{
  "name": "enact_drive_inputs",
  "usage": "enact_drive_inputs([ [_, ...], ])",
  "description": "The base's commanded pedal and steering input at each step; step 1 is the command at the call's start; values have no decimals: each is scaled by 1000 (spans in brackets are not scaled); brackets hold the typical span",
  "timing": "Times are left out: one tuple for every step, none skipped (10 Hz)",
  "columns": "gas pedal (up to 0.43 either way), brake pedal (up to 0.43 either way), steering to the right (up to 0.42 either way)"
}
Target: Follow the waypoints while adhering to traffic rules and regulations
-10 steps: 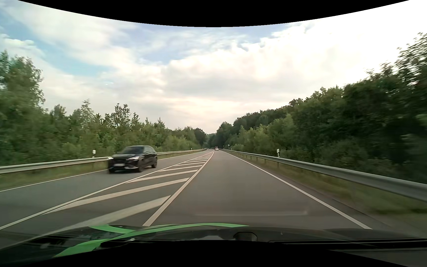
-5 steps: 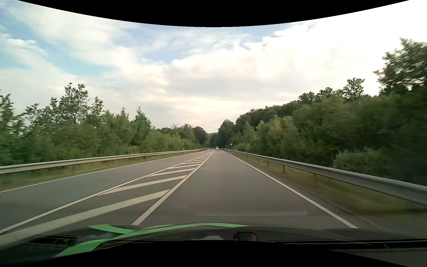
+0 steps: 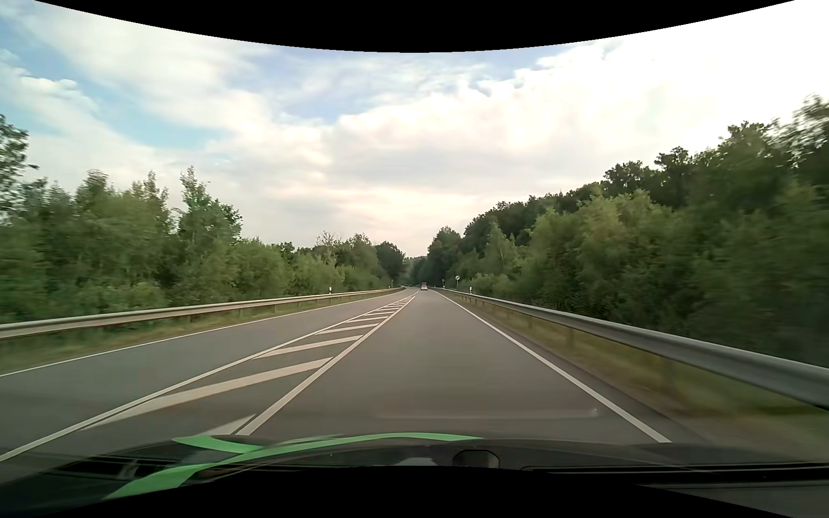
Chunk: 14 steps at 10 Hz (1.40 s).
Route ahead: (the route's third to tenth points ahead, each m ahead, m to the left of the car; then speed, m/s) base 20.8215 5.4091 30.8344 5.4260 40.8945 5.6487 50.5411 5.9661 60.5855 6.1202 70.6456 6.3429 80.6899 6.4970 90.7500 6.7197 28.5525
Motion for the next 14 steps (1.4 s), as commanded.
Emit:
enact_drive_inputs([
  [240, 0, -7],
  [240, 0, -7],
  [240, 0, -7],
  [240, 0, -7],
  [240, 0, -8],
  [240, 0, -7],
  [248, 0, -7],
  [248, 0, -6],
  [248, 0, -6],
  [248, 0, -6],
  [248, 0, -6],
  [240, 0, -5],
  [240, 0, -2],
  [240, 0, -1],
])
